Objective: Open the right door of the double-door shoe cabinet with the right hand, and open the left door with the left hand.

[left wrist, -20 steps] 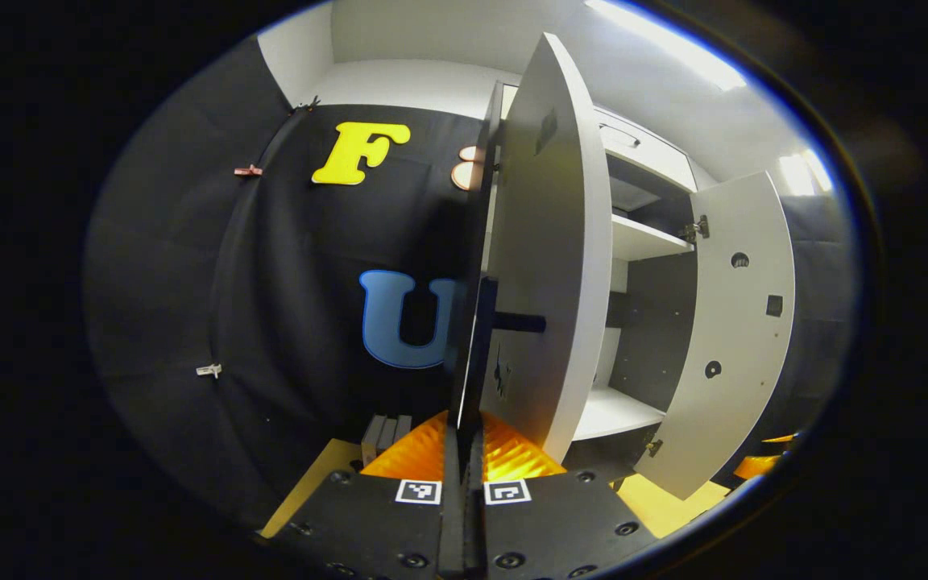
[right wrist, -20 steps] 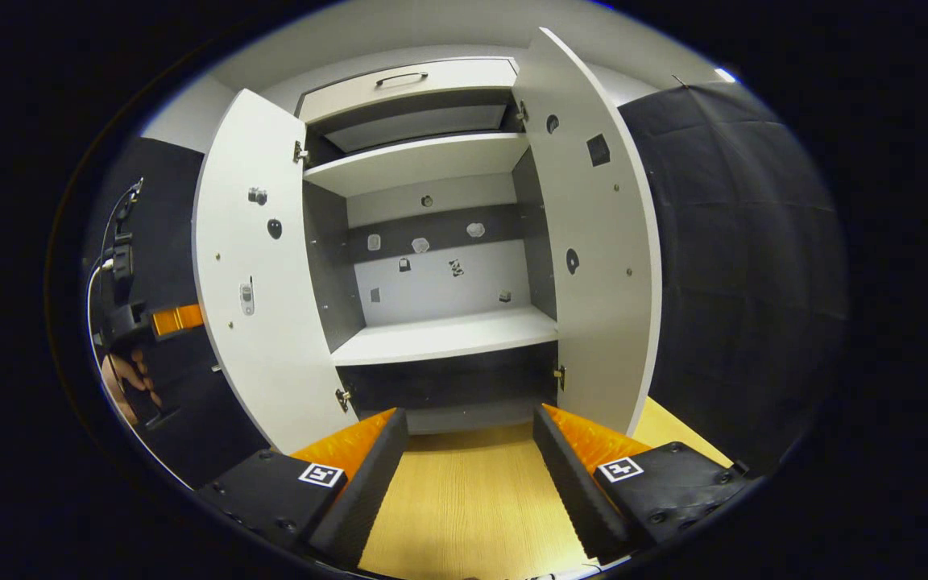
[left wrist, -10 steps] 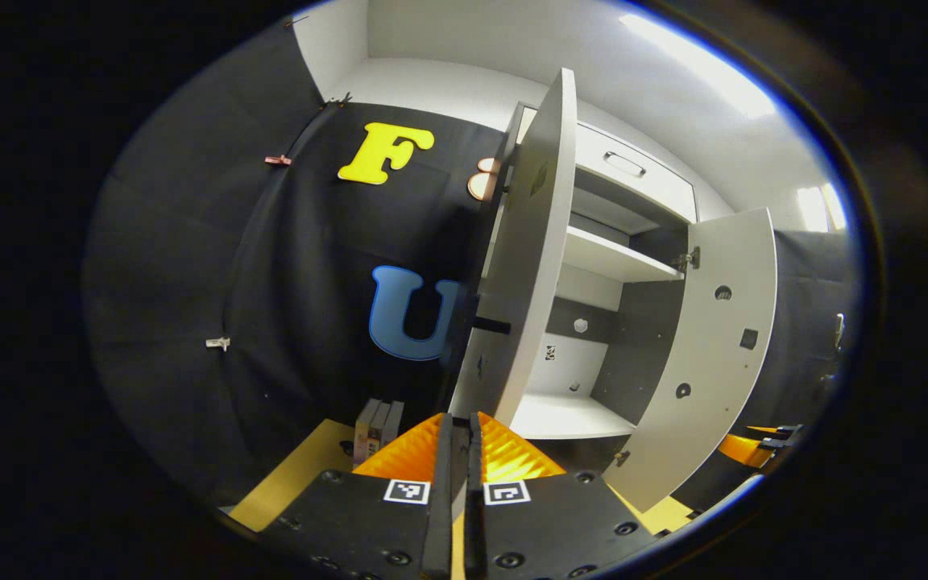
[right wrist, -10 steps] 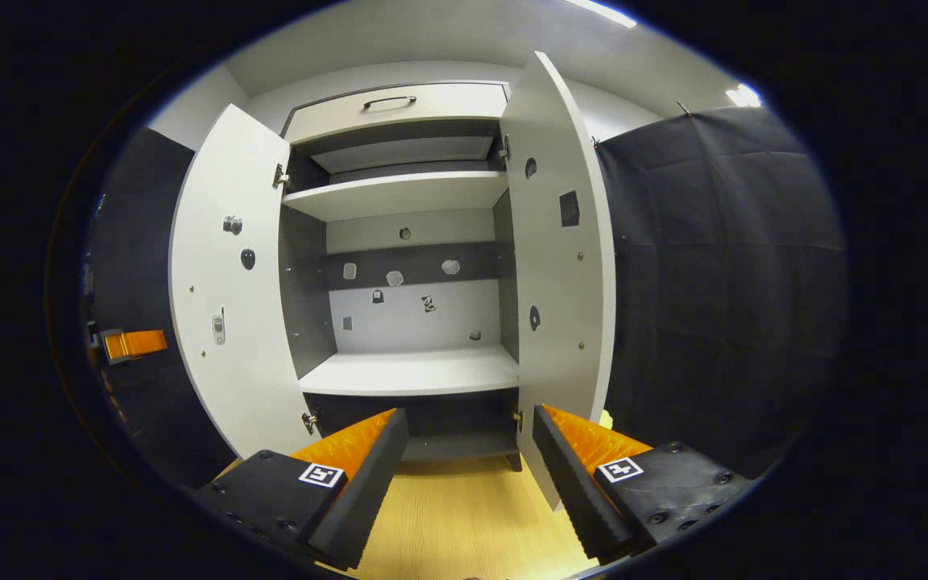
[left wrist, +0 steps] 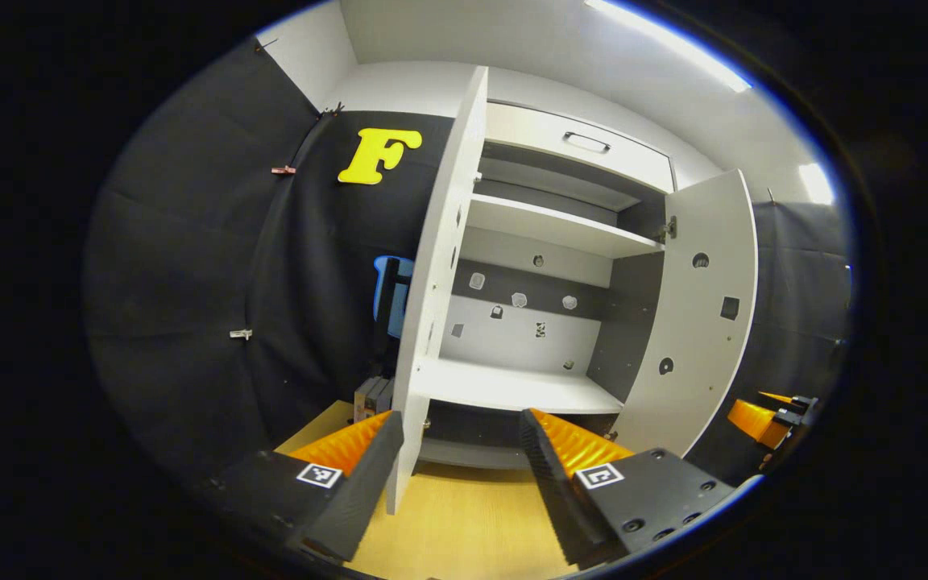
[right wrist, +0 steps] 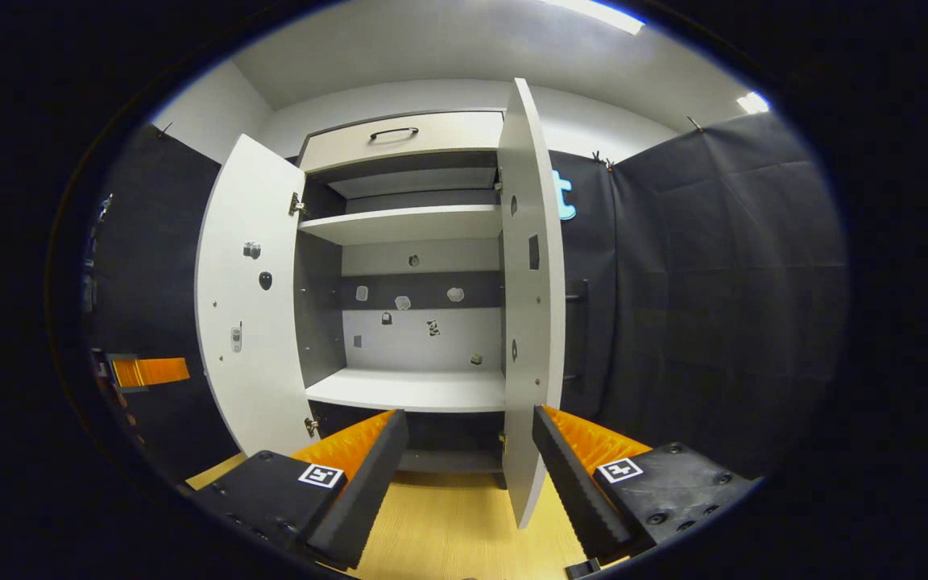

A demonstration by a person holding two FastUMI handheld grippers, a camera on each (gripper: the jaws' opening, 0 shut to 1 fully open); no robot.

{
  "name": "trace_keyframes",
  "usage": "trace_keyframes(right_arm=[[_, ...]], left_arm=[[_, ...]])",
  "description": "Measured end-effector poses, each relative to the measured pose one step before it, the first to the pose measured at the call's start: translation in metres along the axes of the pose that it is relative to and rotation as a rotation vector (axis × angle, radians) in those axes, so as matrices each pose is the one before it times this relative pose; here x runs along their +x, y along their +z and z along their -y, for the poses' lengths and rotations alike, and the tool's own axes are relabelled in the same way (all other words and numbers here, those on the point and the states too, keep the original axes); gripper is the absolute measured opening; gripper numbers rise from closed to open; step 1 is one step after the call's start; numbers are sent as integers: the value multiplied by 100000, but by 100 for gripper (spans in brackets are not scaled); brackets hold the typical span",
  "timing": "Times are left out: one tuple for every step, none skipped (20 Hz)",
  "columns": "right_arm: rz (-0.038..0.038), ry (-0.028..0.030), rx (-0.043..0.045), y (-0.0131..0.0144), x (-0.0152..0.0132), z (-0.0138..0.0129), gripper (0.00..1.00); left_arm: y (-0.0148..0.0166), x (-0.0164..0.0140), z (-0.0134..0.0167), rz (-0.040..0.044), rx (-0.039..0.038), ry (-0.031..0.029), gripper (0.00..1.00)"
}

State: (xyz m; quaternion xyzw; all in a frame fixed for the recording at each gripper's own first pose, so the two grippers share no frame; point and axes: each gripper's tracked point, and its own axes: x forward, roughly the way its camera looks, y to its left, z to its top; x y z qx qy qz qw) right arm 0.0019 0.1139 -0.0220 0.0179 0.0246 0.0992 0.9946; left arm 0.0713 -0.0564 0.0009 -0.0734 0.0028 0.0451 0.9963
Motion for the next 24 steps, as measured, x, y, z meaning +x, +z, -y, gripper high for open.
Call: trace_keyframes(right_arm=[[-1133, 1367, 380, -365, -560, 586, 98], [-973, 1162, 618, -366, -529, 694, 98], [-792, 1354, 1054, -286, -447, 617, 98], [-717, 1427, 1578, -327, -329, 369, 98], [-628, 1435, 1864, -223, -96, 316, 98], [-923, 997, 1327, -167, 96, 258, 98], [-1692, 519, 759, -151, 41, 321, 98], [-76, 340, 633, 140, -29, 103, 98], [1545, -580, 179, 320, 202, 124, 98], [522, -1339, -594, -64, 342, 225, 98], [-1339, -1170, -631, -534, 143, 66, 98], [-1512, -217, 201, -702, -37, -302, 98], [-537, 530, 915, -227, -67, -531, 99], [-182, 1046, 473, -26, 19, -576, 99], [-243, 752, -563, -134, 86, -437, 99], [-502, 288, -1061, -357, 33, -86, 99], [-265, 262, -628, -151, 93, -251, 99], [-68, 80, 160, -43, 65, -401, 98], [13, 198, 754, -34, 7, -369, 98], [201, 13, 696, -36, 84, -290, 99], [7, 13, 237, -69, 85, -288, 99], [-104, -395, -263, -37, 59, -170, 99], [534, -829, -246, 208, -19, 12, 98], [1025, -1030, 123, 319, -9, 17, 98]], left_arm=[[177, -641, 638, 1660, -320, 2262, 94], [67, -717, 574, 1546, -190, 2217, 90], [-1, -690, 692, 1372, 549, 1158, 94], [-144, -716, 657, 1178, 1394, 1365, 94], [-26, -628, 219, 1145, 1852, 2046, 92], [-184, -531, 256, -3, 1909, 1614, 95], [-163, -429, 528, -706, 1907, 114, 95], [-146, -321, 626, -636, 2021, -919, 95], [63, -162, 160, -21, 1899, -10, 95], [74, -65, -210, 34, 1128, 272, 95], [-11, 64, 143, -586, 508, -788, 95], [-87, 112, 217, -378, 317, -811, 95], [57, 91, -143, 446, 360, 105, 95], [-10, 117, -460, 615, 291, 660, 95], [-121, 79, -271, 13, 161, 561, 92], [-172, 24, -170, 247, 138, 406, 95], [155, 50, -305, 1321, 169, 463, 95], [37, 129, -161, 559, 482, -145, 95], [-68, 120, -260, -234, 860, 225, 95], [-50, 103, -259, 135, 1019, -8, 95], [220, 67, -161, 903, 953, -529, 95], [208, 129, 125, 1114, 726, -1213, 95], [98, 216, 89, 528, 816, -1247, 95], [-176, 146, -113, 41, 1012, -585, 95]])
